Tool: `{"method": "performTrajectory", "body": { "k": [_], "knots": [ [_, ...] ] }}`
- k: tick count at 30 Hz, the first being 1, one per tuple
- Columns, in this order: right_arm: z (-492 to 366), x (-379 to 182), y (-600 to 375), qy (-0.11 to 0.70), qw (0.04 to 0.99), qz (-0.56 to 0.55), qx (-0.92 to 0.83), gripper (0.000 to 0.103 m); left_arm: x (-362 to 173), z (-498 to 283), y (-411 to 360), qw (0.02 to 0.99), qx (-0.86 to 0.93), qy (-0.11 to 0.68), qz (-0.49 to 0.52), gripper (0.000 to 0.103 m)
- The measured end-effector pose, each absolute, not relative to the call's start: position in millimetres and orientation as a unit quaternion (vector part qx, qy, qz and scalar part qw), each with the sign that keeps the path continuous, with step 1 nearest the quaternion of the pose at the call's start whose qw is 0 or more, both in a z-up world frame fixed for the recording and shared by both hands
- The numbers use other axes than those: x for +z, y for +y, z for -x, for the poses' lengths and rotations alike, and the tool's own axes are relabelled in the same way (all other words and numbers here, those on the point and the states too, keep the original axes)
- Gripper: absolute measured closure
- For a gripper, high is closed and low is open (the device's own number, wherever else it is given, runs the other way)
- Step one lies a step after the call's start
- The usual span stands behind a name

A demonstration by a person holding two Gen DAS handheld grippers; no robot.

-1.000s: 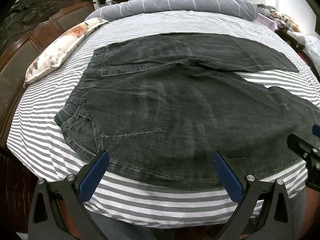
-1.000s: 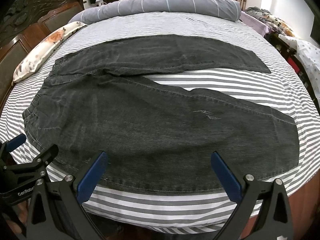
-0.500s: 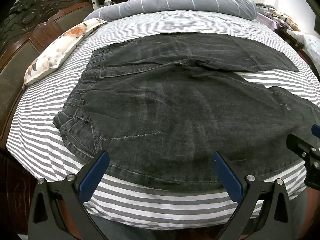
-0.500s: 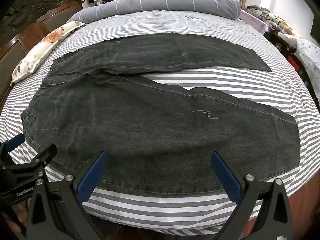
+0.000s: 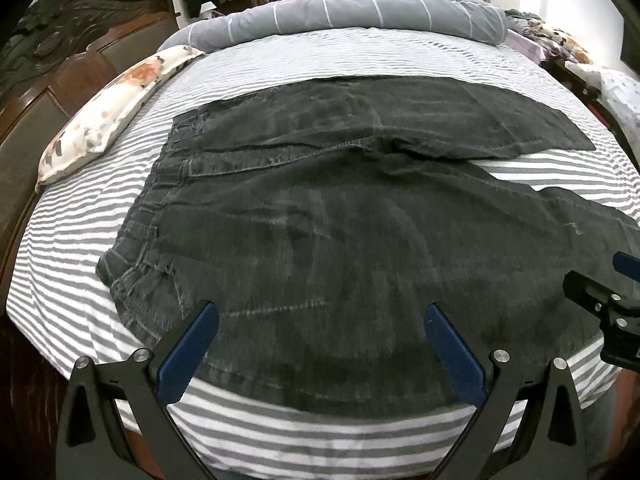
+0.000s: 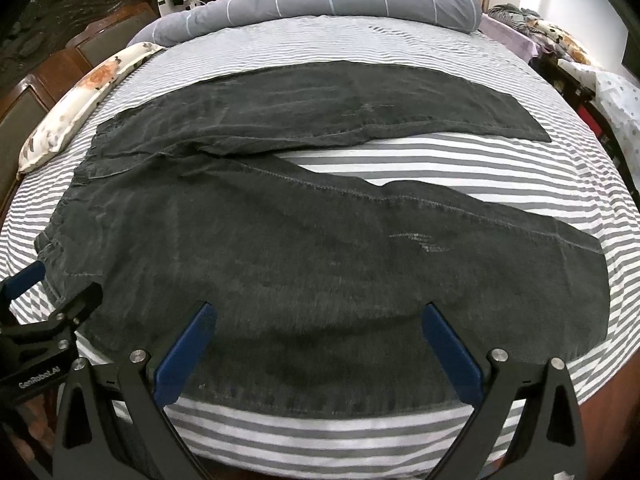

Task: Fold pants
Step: 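Grasp the jeans waistband with the left gripper while the right gripper grasps the waistband edge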

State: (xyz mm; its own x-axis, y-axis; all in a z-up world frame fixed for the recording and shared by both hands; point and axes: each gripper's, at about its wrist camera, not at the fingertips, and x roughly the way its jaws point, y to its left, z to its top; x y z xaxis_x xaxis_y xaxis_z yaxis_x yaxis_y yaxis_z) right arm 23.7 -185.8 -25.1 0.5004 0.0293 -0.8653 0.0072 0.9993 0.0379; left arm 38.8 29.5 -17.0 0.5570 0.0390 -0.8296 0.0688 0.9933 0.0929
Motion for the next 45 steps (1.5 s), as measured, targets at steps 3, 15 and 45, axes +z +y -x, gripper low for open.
{"method": "performTrajectory", "body": {
  "k": [3,15,45],
  "knots": [
    [-31.9,-25.6,-187.7,0.5,0.866,-0.023,0.005,0.0,-16.6,-47.6,32.2,0.882,-0.016,0.468,-0.057,0.001],
    [-68.0,-26.1,-183.7,0.488,0.871,-0.037,0.037,0.0,4.9,-109.1,84.4,0.896,-0.032,0.44,-0.055,0.014],
    [-163.5,-65.9,-170.2,0.51,0.858,-0.04,0.036,0.0,-49.8,-302.8,303.7,0.815,-0.076,0.459,0.345,0.068]
  ]
}}
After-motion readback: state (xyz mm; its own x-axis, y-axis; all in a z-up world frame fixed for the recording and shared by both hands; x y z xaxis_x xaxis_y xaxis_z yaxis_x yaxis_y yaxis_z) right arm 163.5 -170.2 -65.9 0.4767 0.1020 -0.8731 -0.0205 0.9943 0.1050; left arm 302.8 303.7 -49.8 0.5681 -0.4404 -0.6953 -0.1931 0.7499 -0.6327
